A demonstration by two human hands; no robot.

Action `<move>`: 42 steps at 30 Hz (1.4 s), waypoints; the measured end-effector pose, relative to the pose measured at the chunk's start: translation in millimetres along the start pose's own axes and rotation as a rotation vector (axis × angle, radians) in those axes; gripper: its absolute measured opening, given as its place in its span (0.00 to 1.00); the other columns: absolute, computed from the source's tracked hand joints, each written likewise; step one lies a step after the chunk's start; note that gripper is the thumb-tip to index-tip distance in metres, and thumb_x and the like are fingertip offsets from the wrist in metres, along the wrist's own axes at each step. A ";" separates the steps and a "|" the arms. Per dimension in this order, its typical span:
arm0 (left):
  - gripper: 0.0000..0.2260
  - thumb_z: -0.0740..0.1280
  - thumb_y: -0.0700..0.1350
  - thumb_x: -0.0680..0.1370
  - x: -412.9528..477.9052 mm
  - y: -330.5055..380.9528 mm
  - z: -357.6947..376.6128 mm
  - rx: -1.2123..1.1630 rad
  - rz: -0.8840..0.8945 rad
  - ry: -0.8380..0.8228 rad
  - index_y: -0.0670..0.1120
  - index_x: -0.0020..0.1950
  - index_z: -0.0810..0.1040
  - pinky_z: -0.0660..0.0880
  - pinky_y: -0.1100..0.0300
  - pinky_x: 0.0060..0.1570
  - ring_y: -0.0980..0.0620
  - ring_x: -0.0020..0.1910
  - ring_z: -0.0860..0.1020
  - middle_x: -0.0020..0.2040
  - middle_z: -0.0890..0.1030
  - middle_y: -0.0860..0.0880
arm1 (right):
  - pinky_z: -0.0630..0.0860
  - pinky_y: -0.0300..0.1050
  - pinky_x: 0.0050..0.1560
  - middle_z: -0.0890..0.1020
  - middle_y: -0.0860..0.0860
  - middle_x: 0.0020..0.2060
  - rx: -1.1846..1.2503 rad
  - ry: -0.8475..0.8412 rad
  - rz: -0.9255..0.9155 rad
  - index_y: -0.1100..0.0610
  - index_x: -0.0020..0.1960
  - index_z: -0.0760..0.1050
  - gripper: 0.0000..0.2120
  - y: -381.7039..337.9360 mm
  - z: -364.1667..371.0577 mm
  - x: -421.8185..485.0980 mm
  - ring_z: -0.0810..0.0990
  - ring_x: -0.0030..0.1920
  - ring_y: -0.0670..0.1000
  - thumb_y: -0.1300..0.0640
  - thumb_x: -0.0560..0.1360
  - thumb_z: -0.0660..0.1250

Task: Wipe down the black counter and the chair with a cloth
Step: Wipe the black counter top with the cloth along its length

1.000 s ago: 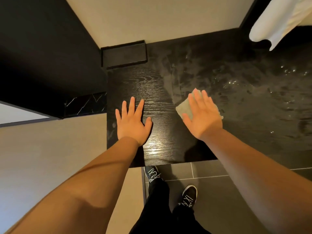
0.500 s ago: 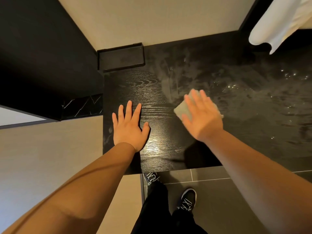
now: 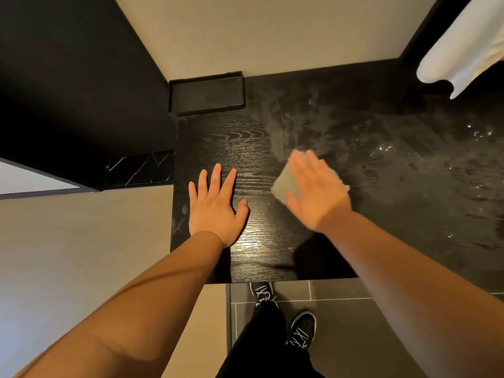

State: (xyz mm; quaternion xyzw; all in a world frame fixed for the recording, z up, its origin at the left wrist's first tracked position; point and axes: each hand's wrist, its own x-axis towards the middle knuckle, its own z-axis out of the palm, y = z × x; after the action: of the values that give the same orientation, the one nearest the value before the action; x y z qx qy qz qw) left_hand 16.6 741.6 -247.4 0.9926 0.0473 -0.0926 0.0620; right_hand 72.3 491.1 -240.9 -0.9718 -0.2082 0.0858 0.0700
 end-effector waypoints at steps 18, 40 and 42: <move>0.34 0.48 0.65 0.81 -0.7 0.4 -3.2 -0.004 0.010 -0.021 0.57 0.87 0.50 0.43 0.35 0.82 0.39 0.85 0.43 0.87 0.46 0.47 | 0.56 0.59 0.81 0.57 0.54 0.82 0.038 0.030 0.219 0.58 0.83 0.52 0.38 22.4 -11.5 17.9 0.54 0.82 0.60 0.43 0.79 0.57; 0.34 0.53 0.63 0.80 7.4 -1.8 -10.2 -0.079 0.026 -0.054 0.56 0.86 0.55 0.40 0.35 0.81 0.39 0.85 0.45 0.87 0.49 0.46 | 0.59 0.59 0.79 0.62 0.61 0.81 -0.009 0.219 0.054 0.64 0.81 0.62 0.37 -32.4 11.6 28.5 0.60 0.81 0.63 0.42 0.79 0.61; 0.33 0.56 0.60 0.80 21.8 -2.5 -16.8 -0.101 0.031 -0.016 0.55 0.85 0.59 0.44 0.36 0.82 0.40 0.85 0.48 0.87 0.53 0.45 | 0.57 0.58 0.81 0.60 0.58 0.82 -0.003 0.210 -0.138 0.62 0.82 0.62 0.36 -47.0 18.2 27.0 0.56 0.83 0.59 0.42 0.81 0.61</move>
State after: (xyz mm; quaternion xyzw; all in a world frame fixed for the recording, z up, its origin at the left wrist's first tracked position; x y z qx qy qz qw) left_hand 40.6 748.1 -235.4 0.9881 0.0358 -0.0969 0.1141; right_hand 74.5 546.6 -254.2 -0.9589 -0.2661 -0.0219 0.0957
